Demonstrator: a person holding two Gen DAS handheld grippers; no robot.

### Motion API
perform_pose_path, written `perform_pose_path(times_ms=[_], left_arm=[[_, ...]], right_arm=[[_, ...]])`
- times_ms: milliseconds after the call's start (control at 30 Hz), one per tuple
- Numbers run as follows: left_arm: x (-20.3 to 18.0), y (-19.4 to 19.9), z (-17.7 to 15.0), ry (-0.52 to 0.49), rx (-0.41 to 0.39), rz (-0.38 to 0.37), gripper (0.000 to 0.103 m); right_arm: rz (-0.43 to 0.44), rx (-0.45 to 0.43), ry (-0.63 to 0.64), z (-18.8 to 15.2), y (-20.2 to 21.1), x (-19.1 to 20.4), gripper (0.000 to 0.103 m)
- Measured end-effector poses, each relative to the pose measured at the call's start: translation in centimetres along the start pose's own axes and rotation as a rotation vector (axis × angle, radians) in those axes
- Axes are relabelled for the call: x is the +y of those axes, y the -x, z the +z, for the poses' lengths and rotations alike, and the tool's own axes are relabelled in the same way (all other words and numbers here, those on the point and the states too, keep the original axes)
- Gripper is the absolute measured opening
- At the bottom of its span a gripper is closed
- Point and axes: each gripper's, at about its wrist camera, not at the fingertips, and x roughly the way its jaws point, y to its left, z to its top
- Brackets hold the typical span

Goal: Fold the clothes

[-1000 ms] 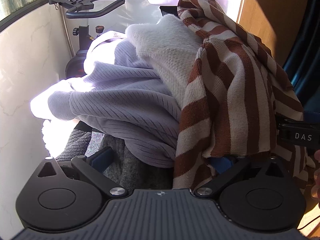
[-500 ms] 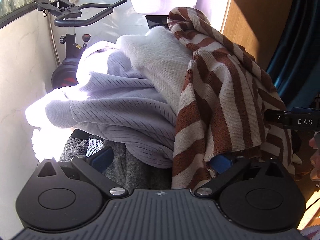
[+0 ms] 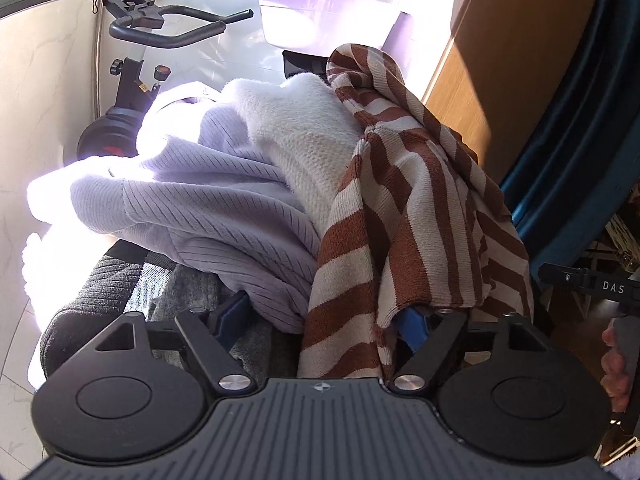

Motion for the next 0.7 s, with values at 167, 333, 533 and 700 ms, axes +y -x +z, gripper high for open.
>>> perform_pose_path(times_ms=[167,333,533,700], left_arm=[[0.6,1.2,0.2,0.013,-0.016,-0.016,0.052],[-1.0,2.9,-0.2,-0.095,-0.041,-0.003,0.052],[-2.2,3.7,0.6,-0.178,-0.069,-0.013,0.053],[-0.7,1.9,2.2,-0.097,-0.070,-0.073,0.052]], right_arm=[[0.022,-0.016,0.018,0.3,0.5,0.5,0.096],[0.043,-0.025,0.030,0.5,0.9,0.8,0.096],[0.067,-0.031,0.032,0.7,1.2,0.9,0.096],[0.102,-0.016,0.020,1.2,1.2,0.8,0.096]])
